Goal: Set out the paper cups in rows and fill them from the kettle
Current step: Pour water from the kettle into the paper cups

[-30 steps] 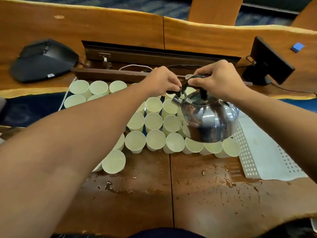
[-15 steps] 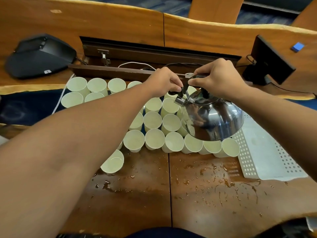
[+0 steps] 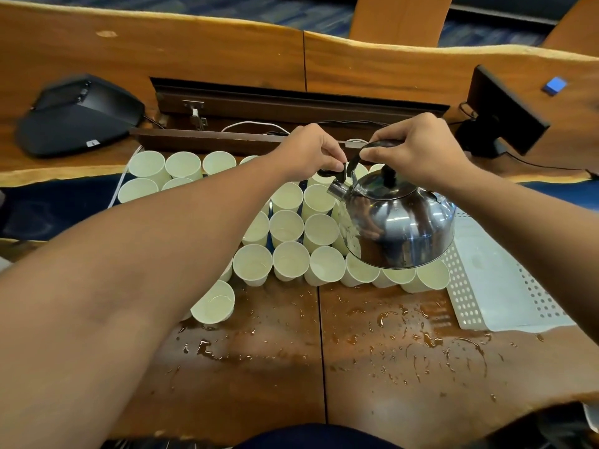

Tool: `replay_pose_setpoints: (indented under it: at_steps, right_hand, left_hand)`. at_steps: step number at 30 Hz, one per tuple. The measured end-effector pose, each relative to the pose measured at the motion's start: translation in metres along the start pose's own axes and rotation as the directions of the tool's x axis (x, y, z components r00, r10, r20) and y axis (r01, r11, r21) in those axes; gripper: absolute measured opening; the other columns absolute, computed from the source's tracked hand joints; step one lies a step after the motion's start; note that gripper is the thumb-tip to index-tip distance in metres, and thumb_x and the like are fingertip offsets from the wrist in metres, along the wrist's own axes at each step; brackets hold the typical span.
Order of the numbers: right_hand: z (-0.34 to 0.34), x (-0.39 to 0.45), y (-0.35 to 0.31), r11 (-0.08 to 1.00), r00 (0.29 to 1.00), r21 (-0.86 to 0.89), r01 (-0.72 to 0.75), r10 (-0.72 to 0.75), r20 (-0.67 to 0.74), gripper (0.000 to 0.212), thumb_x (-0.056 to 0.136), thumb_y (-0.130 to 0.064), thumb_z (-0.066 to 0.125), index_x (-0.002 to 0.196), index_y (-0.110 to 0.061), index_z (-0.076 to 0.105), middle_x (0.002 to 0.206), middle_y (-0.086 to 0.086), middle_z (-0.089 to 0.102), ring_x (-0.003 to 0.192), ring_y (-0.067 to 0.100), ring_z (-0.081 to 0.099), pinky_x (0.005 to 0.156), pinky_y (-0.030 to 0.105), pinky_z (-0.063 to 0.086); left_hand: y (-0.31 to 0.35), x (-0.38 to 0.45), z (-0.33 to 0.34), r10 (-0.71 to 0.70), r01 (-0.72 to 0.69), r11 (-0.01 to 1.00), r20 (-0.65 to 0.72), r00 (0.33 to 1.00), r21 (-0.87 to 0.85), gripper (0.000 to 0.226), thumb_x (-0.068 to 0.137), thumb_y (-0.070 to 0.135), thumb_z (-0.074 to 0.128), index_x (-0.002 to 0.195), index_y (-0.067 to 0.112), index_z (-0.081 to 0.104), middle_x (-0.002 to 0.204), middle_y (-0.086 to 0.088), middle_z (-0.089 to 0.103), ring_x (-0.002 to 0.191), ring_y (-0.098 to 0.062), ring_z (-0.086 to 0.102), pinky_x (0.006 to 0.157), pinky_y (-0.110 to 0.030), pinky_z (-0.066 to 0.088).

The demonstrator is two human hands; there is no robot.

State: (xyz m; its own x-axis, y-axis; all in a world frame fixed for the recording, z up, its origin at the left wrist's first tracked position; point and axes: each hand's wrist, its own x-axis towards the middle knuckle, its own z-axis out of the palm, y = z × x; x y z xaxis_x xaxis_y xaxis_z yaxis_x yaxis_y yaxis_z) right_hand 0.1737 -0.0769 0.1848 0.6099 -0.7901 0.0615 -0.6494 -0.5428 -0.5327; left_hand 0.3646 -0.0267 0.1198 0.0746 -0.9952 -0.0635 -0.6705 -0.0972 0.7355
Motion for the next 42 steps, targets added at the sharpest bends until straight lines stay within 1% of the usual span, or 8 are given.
replay_pose_setpoints:
  at_steps: [8, 15, 19, 23, 27, 32, 37, 42]
  right_hand:
    - [-0.010, -0.018, -0.001, 1.000, 1.000, 0.029, 0.000, 0.000, -0.027, 0.014, 0.082, -0.041, 0.077, 0.086, -0.028, 0.076, 0.084, -0.001, 0.074, 0.080, 0.013, 0.068, 0.073, 0.034, 0.057]
    - [-0.009, -0.028, 0.001, 1.000, 0.999, 0.010, -0.025, 0.025, -0.027, 0.032, 0.080, -0.044, 0.078, 0.101, -0.020, 0.077, 0.096, -0.010, 0.067, 0.089, 0.009, 0.064, 0.080, 0.028, 0.053]
    - [-0.006, -0.033, 0.003, 1.000, 1.000, -0.011, 0.002, -0.002, 0.017, 0.027, 0.081, -0.043, 0.077, 0.089, -0.018, 0.078, 0.093, 0.003, 0.075, 0.083, 0.019, 0.066, 0.082, 0.033, 0.053]
    - [-0.004, -0.035, 0.003, 1.000, 0.999, -0.025, 0.011, -0.010, 0.041, 0.023, 0.082, -0.041, 0.076, 0.086, -0.019, 0.077, 0.082, 0.009, 0.072, 0.081, 0.024, 0.067, 0.072, 0.034, 0.054]
    - [-0.002, -0.034, 0.002, 0.999, 0.998, -0.036, 0.015, -0.012, 0.059, 0.022, 0.083, -0.041, 0.076, 0.086, -0.020, 0.077, 0.080, 0.008, 0.072, 0.079, 0.024, 0.066, 0.071, 0.036, 0.054]
    - [-0.001, -0.031, 0.003, 0.998, 0.997, -0.068, 0.011, -0.006, 0.076, 0.019, 0.082, -0.041, 0.076, 0.085, -0.022, 0.077, 0.075, 0.005, 0.070, 0.073, 0.023, 0.064, 0.067, 0.035, 0.053]
    - [0.001, -0.030, 0.004, 0.996, 0.997, -0.092, 0.011, -0.005, 0.073, 0.020, 0.083, -0.041, 0.076, 0.089, -0.022, 0.077, 0.070, -0.007, 0.065, 0.064, 0.008, 0.057, 0.057, 0.025, 0.043]
    - [0.002, -0.029, 0.005, 0.994, 0.997, -0.110, 0.017, -0.008, 0.078, 0.020, 0.083, -0.041, 0.076, 0.090, -0.023, 0.077, 0.073, -0.006, 0.067, 0.072, 0.014, 0.062, 0.058, 0.023, 0.046]
  left_hand:
    - [0.015, -0.009, -0.002, 0.033, -0.034, 0.999, 0.027, 0.999, 0.031, 0.017, 0.087, 0.023, 0.075, 0.104, 0.021, 0.078, 0.085, 0.013, 0.068, 0.085, -0.001, 0.060, 0.077, -0.017, 0.043]
    - [0.018, -0.019, 0.006, 0.035, -0.036, 0.999, 0.056, 0.998, 0.013, 0.016, 0.089, 0.019, 0.073, 0.104, 0.021, 0.077, 0.081, 0.019, 0.066, 0.084, -0.001, 0.062, 0.071, -0.015, 0.045]
    - [0.015, -0.026, 0.012, 0.035, -0.035, 0.999, 0.059, 0.998, -0.013, 0.015, 0.088, 0.017, 0.073, 0.103, 0.018, 0.078, 0.084, 0.014, 0.069, 0.083, -0.003, 0.064, 0.075, -0.018, 0.049]
    - [0.014, -0.030, 0.018, 0.018, -0.016, 0.999, 0.051, 0.999, -0.032, 0.015, 0.089, 0.015, 0.073, 0.102, 0.019, 0.078, 0.099, 0.003, 0.073, 0.091, -0.009, 0.064, 0.084, -0.023, 0.051]
    - [0.011, -0.029, 0.021, -0.002, 0.003, 0.999, 0.050, 0.999, -0.034, 0.016, 0.089, 0.016, 0.072, 0.104, 0.019, 0.078, 0.101, 0.002, 0.073, 0.094, -0.010, 0.063, 0.074, -0.013, 0.044]
    - [0.010, -0.027, 0.024, -0.018, 0.021, 0.999, 0.064, 0.998, -0.037, 0.016, 0.089, 0.016, 0.072, 0.104, 0.020, 0.078, 0.101, 0.003, 0.071, 0.096, -0.011, 0.062, 0.073, -0.014, 0.043]
    - [0.009, -0.026, 0.025, -0.023, 0.025, 0.999, 0.068, 0.997, -0.035, 0.017, 0.088, 0.016, 0.072, 0.104, 0.018, 0.078, 0.094, 0.006, 0.069, 0.090, -0.007, 0.061, 0.069, -0.012, 0.042]
    - [0.009, -0.027, 0.026, -0.026, 0.027, 0.999, 0.068, 0.997, -0.026, 0.017, 0.087, 0.017, 0.074, 0.104, 0.017, 0.078, 0.092, 0.005, 0.071, 0.087, -0.006, 0.063, 0.066, -0.009, 0.041]
